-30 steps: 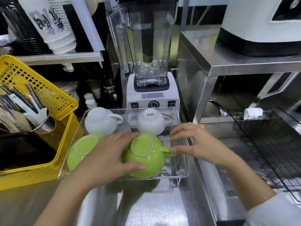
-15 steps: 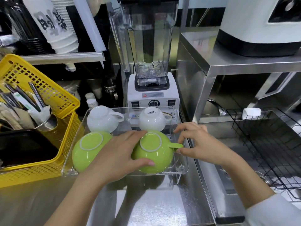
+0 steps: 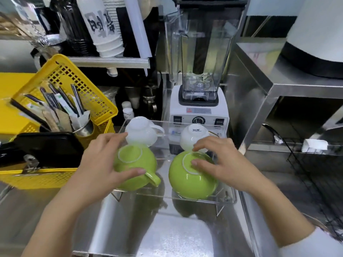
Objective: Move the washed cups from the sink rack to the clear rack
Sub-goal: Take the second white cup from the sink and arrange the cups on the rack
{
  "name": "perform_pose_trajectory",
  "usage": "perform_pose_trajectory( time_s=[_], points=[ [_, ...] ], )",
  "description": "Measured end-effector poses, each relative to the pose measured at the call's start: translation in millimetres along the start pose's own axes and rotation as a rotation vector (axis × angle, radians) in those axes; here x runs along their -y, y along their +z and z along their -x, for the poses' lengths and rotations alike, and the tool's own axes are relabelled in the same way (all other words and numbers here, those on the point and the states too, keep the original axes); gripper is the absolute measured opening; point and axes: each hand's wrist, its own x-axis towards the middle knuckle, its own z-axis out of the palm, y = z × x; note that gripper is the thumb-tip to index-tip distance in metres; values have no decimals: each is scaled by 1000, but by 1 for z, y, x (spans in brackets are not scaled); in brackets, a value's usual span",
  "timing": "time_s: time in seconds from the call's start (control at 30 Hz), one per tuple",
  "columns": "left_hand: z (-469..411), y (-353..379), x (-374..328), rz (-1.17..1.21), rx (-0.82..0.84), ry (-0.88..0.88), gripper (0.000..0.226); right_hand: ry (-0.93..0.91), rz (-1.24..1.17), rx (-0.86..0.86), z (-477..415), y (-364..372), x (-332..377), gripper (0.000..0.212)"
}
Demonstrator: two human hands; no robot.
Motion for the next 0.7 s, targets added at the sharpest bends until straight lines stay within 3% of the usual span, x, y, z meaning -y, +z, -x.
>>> perform_pose_trajectory(
  time_s=[0.07, 0.17, 0.3, 0.43, 0.6, 0.7],
  points=[
    [6, 1, 11, -6, 79, -5, 118, -60, 77, 43, -9, 11, 16, 41],
    [8, 4, 22, 99, 187, 13, 104, -177, 213, 105, -19, 27, 37, 52],
    [2, 13, 33, 137, 153, 18, 95, -276, 377, 199, -26, 46, 53, 55],
    [4, 22, 36, 198, 120, 16, 91, -247, 452, 283, -34, 51, 57, 52],
    [8, 25, 37, 215, 27, 28, 77, -192, 449, 314, -41, 48, 49, 27],
    [9, 25, 36, 224, 13, 24, 70, -136, 405, 366, -45, 46, 44, 33]
  ],
)
